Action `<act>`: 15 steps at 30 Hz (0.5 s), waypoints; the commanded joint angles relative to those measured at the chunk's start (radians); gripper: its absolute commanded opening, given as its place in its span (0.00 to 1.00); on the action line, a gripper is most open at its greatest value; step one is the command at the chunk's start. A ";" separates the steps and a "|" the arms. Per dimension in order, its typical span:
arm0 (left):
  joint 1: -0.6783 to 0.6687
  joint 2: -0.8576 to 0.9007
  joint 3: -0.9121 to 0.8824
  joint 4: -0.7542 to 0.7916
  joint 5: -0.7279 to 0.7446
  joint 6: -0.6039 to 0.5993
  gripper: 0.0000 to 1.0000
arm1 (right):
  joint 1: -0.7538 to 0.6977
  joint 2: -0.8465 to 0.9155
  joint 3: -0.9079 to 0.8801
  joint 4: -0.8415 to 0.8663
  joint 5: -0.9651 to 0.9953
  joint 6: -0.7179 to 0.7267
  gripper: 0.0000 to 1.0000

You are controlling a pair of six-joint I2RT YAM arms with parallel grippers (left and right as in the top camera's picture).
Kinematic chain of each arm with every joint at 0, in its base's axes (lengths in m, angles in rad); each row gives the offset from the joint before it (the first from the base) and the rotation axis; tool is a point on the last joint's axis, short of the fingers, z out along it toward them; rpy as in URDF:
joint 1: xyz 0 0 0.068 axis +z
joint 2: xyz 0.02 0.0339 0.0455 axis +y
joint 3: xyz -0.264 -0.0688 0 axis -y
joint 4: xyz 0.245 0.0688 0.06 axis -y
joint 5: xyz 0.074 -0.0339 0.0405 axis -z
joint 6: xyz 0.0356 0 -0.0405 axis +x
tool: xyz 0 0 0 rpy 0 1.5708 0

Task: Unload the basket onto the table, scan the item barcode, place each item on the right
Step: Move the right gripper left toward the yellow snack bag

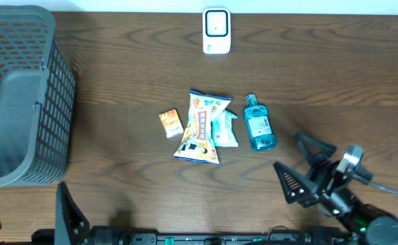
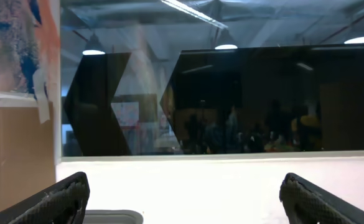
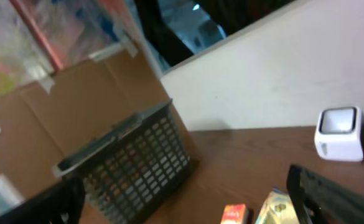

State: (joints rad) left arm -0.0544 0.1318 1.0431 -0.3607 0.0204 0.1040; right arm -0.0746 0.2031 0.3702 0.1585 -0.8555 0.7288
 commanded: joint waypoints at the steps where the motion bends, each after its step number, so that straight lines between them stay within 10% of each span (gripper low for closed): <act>1: -0.003 0.000 0.001 0.003 0.018 -0.013 0.98 | 0.004 0.160 0.183 0.002 -0.023 -0.106 0.99; 15: -0.003 0.000 0.002 0.158 -0.021 -0.012 0.98 | 0.088 0.898 0.566 -0.425 -0.189 -0.146 0.99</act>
State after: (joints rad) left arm -0.0544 0.1318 1.0420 -0.2329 0.0193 0.1009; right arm 0.0048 1.0416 0.9314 -0.2661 -1.0256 0.6071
